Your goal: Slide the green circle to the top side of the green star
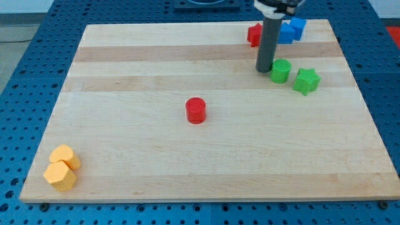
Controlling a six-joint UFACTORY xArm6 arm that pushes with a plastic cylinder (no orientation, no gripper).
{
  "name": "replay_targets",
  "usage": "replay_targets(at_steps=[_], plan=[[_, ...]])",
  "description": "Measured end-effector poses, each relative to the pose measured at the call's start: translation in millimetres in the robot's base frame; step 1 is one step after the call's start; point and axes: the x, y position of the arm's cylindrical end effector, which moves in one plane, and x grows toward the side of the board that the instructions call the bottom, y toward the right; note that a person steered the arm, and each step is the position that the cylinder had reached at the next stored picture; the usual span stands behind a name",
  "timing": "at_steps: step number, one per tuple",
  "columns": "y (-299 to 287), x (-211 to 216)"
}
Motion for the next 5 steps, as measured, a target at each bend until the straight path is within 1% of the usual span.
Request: replay_targets(at_steps=[2,4,5], plan=[[34,0],[38,0],[51,0]])
